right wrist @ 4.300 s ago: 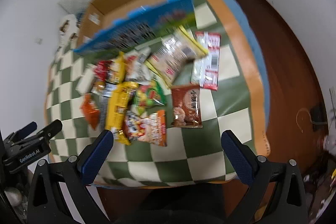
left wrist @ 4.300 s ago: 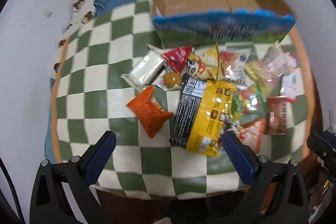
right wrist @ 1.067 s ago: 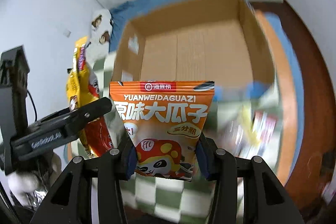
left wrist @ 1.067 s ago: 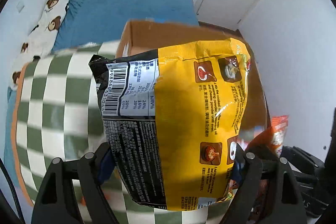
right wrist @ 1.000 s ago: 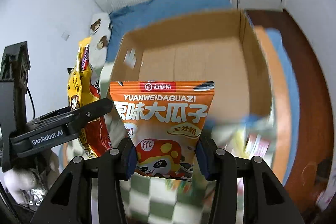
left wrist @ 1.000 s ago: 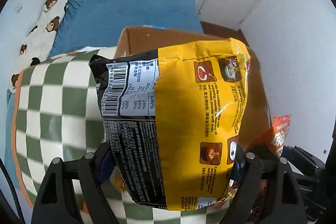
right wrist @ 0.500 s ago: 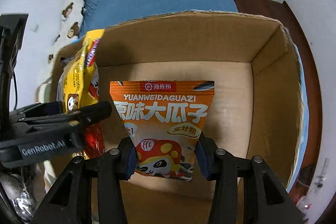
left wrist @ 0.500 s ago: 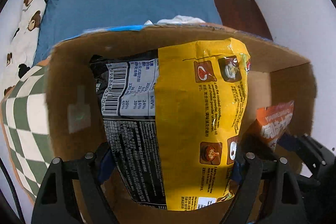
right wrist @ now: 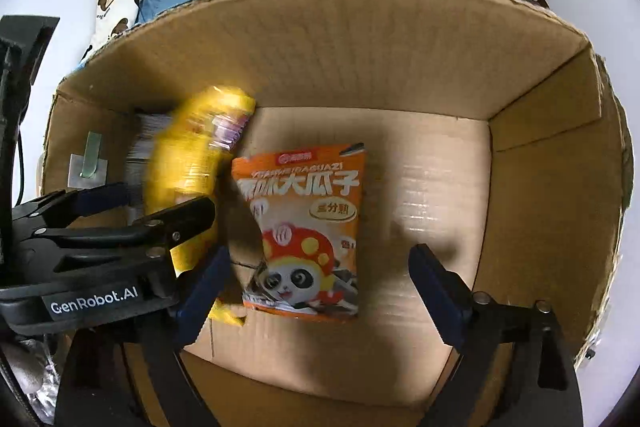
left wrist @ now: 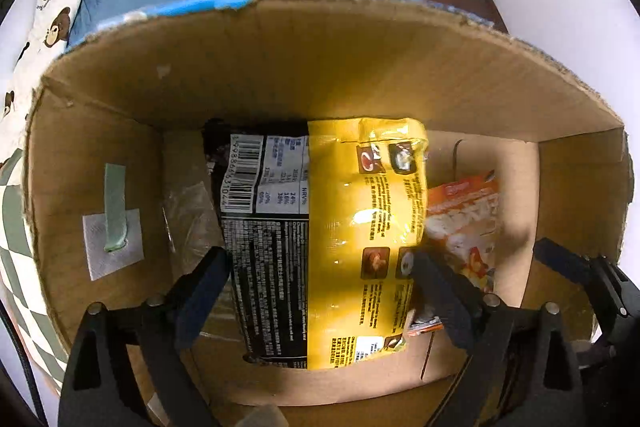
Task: Organize snacks
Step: 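Carry both bags into the cardboard box and open both tools, then grasp the orange chip bag with the left tool while the right tool grasps a cookie pack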
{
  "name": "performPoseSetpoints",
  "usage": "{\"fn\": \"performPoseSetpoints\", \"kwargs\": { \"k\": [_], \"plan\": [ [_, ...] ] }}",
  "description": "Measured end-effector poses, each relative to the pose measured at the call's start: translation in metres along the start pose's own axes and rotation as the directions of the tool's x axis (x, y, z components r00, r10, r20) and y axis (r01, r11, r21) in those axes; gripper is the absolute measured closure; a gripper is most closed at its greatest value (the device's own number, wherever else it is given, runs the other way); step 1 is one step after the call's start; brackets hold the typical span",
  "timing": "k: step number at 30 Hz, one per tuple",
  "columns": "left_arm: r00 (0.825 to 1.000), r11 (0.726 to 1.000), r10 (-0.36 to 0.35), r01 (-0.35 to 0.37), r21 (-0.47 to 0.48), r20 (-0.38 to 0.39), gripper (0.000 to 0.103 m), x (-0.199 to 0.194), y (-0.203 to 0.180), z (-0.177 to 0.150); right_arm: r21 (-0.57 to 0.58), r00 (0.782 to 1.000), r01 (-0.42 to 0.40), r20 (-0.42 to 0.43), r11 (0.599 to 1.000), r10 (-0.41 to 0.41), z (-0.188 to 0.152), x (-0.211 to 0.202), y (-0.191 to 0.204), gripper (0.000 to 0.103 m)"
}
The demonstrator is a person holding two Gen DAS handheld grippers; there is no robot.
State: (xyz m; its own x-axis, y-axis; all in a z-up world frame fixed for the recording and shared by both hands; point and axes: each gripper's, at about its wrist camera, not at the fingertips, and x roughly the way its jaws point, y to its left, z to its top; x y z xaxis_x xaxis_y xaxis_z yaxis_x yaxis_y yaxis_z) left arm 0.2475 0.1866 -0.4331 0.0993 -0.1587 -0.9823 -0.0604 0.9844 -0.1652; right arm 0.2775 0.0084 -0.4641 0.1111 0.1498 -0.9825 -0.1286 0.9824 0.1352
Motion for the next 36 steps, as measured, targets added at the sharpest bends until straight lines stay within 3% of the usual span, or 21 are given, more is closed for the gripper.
{"fn": "performPoseSetpoints", "kwargs": {
  "k": [8,14,19,25,29,31,36],
  "plan": [
    [0.991,1.000,-0.023,0.024,-0.005,0.131,0.008,-0.049,0.019,-0.021,0.027,0.999,0.005,0.054,1.000,-0.006,-0.019,-0.031,0.001,0.008],
    [0.967,1.000,0.018,-0.021,0.010,0.253,0.008,-0.092,0.014,-0.056,0.043,0.990,0.028,0.134,0.999,-0.034,-0.045,-0.069,0.009,0.008],
    [0.943,0.998,0.047,-0.057,0.022,0.328,0.008,-0.132,-0.011,-0.065,0.048,0.972,0.043,0.228,0.998,-0.053,-0.072,-0.107,0.023,0.008],
    [0.922,0.998,0.049,-0.056,0.007,0.385,0.008,-0.153,-0.013,-0.096,0.059,0.960,-0.002,0.278,0.998,-0.014,-0.103,-0.141,0.034,0.008],
    [0.910,0.998,0.069,-0.068,-0.019,0.409,0.008,-0.164,-0.005,-0.135,0.107,0.956,-0.081,0.288,0.991,0.047,-0.142,-0.151,0.031,0.008],
    [0.911,0.995,0.100,-0.088,-0.048,0.399,0.008,-0.160,0.005,-0.157,0.140,0.954,-0.120,0.290,0.983,0.075,-0.160,-0.148,0.030,0.008],
    [0.942,0.982,0.136,-0.086,-0.169,0.308,0.008,-0.130,0.049,-0.217,0.300,0.957,-0.236,0.239,0.924,0.166,-0.224,-0.118,0.012,0.008]
  ]
}}
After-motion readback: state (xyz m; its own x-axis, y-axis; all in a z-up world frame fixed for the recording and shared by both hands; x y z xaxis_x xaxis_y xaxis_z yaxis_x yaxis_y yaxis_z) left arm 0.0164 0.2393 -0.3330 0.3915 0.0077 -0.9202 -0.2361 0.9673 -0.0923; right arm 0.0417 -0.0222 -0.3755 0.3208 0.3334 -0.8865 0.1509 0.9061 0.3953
